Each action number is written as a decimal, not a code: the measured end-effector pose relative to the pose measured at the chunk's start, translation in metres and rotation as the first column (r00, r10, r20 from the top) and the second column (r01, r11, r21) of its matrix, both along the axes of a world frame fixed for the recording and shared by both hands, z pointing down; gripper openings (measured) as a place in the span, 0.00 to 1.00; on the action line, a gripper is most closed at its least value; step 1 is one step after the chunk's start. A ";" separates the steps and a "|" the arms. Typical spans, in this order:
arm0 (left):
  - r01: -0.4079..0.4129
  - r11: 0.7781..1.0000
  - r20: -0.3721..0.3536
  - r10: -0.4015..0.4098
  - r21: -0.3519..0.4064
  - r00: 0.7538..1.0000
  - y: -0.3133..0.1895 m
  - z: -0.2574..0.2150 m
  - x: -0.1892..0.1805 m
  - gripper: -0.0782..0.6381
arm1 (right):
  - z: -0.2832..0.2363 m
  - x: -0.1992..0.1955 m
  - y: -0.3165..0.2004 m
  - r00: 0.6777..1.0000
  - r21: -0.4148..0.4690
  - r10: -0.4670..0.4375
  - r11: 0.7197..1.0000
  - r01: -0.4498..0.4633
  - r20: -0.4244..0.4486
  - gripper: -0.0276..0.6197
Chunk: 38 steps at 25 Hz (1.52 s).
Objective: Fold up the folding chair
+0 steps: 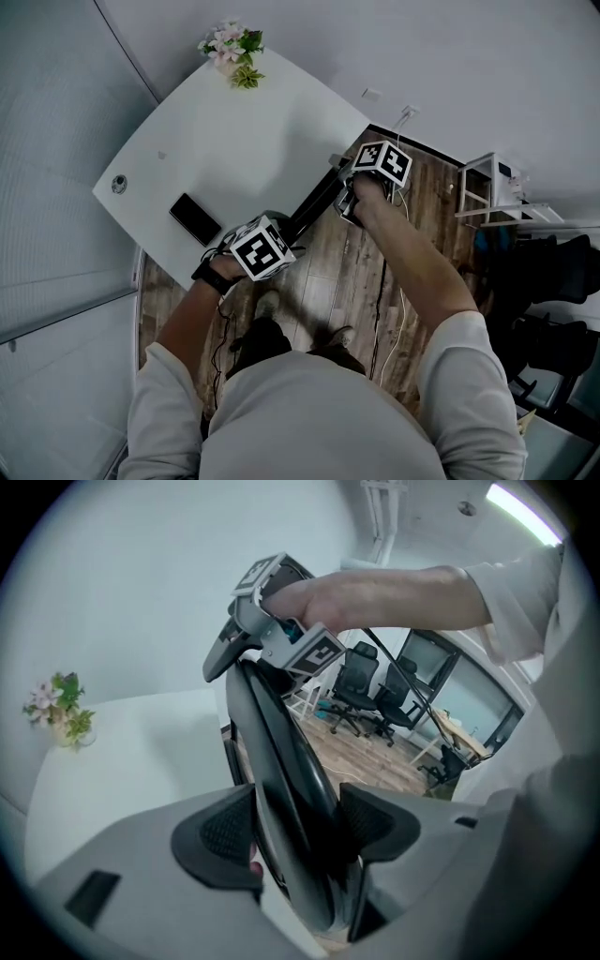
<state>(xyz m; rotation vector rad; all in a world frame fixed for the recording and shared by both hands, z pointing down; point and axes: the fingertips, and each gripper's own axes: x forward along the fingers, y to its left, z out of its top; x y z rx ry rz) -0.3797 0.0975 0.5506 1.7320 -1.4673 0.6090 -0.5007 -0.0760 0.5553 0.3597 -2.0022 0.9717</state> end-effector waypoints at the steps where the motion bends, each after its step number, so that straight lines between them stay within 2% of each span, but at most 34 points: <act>1: 0.022 1.000 0.033 -0.022 0.008 0.999 0.002 -0.003 -0.003 0.52 | -0.002 0.001 0.001 1.000 -0.001 -0.017 1.000 0.017 0.021 0.49; 4: 0.121 0.990 0.152 -0.132 0.079 0.980 0.008 -0.022 -0.019 0.56 | -0.020 0.006 -0.001 0.991 0.028 -0.064 0.998 0.061 0.114 0.50; 6: 0.213 0.965 0.208 -0.242 0.150 0.948 0.011 -0.040 -0.030 0.56 | -0.038 0.016 -0.006 0.979 0.047 -0.075 0.997 0.067 0.190 0.50; 10: 0.384 0.871 0.238 -0.460 0.306 0.855 0.004 -0.084 -0.040 0.56 | -0.077 0.057 -0.022 0.938 0.104 -0.129 0.989 0.101 0.323 0.50; 13: 0.440 0.808 0.266 -0.557 0.391 0.787 -0.007 -0.112 -0.027 0.56 | -0.097 0.100 -0.033 0.897 0.221 -0.228 0.963 0.152 0.378 0.50; 14: 0.446 0.792 0.263 -0.575 0.416 0.775 -0.014 -0.119 -0.017 0.56 | -0.102 0.118 -0.038 0.884 0.274 -0.264 0.948 0.163 0.387 0.49; 16: 0.434 0.778 0.244 -0.577 0.455 0.779 -0.033 -0.131 0.011 0.56 | -0.115 0.161 -0.048 0.860 0.388 -0.323 0.907 0.162 0.394 0.46; 19: 0.360 0.786 0.253 -0.532 0.503 0.808 -0.068 -0.150 0.058 0.55 | -0.146 0.231 -0.069 0.832 0.539 -0.373 0.835 0.109 0.410 0.40; 23: 0.276 0.790 0.253 -0.471 0.548 0.845 -0.116 -0.170 0.120 0.48 | -0.186 0.336 -0.100 0.815 0.655 -0.380 0.755 0.000 0.437 0.35; 27: 0.228 0.785 0.241 -0.430 0.577 0.870 -0.153 -0.181 0.171 0.37 | -0.213 0.439 -0.128 0.834 0.731 -0.333 0.673 -0.117 0.440 0.29; 34: 0.124 0.805 0.255 -0.324 0.580 0.911 -0.192 -0.178 0.251 0.20 | -0.238 0.590 -0.153 0.876 0.817 -0.223 0.510 -0.269 0.427 0.13; 38: 0.074 0.818 0.256 -0.262 0.571 0.930 -0.201 -0.175 0.276 0.15 | -0.240 0.643 -0.151 0.892 0.829 -0.154 0.461 -0.315 0.425 0.09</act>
